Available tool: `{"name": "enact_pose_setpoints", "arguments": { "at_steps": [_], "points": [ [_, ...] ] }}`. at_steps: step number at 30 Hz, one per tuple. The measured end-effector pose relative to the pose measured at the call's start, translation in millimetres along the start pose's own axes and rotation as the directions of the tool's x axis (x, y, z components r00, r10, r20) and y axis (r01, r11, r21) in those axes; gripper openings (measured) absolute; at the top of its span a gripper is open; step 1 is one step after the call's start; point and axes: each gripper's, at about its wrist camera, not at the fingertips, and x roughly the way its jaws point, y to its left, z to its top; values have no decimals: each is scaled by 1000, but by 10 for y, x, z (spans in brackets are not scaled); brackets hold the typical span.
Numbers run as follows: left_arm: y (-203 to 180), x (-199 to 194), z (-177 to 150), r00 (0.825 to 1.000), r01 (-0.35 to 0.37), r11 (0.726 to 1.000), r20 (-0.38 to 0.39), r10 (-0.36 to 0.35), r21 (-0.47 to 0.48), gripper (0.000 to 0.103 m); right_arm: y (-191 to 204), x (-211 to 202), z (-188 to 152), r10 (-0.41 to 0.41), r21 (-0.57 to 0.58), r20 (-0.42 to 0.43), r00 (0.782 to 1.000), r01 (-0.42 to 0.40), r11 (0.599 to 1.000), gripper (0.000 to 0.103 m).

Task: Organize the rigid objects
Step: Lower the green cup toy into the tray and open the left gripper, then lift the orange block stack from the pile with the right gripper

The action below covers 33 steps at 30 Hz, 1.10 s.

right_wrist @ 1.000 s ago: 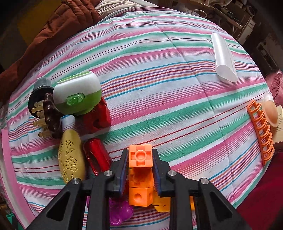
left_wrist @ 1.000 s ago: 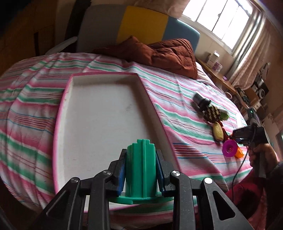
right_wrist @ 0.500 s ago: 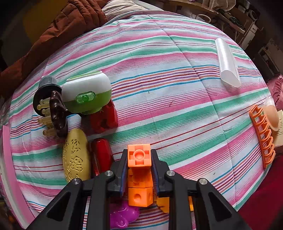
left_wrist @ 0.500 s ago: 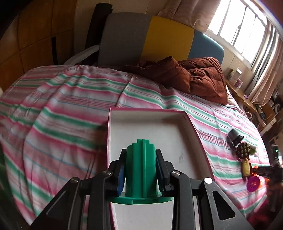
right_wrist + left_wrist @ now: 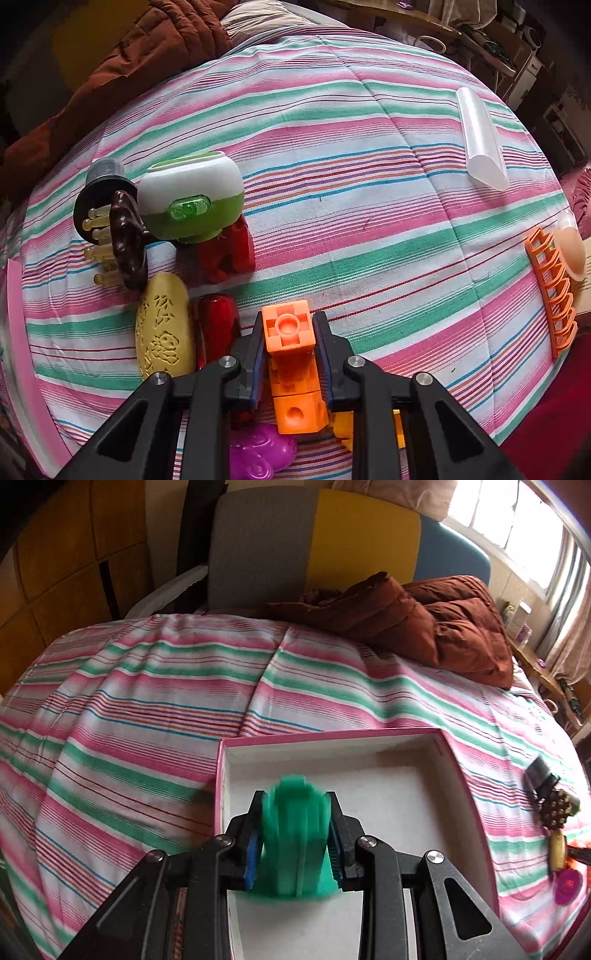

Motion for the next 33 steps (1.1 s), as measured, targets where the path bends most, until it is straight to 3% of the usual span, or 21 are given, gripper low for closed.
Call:
{"name": "enact_pose_setpoints", "arguments": {
  "at_steps": [3, 12, 22, 33],
  "points": [
    [10, 4, -34, 1000, 9, 1000, -9, -9, -16, 41, -38, -14, -4, -1, -3, 3, 1000, 1, 1000, 23],
    [-60, -525, -388, 997, -8, 999, 82, 12, -49, 51, -147, -58, -22, -20, -19, 6, 1000, 20, 1000, 23],
    [-326, -1088, -880, 991, 11, 1000, 134, -7, -28, 52, -287, -110, -52, -42, -42, 7, 999, 43, 998, 24],
    [-460, -1207, -1097, 992, -9, 1000, 123, 9, 2, 53, -509, -205, -108, -55, -49, 23, 998, 56, 997, 24]
  ]
}}
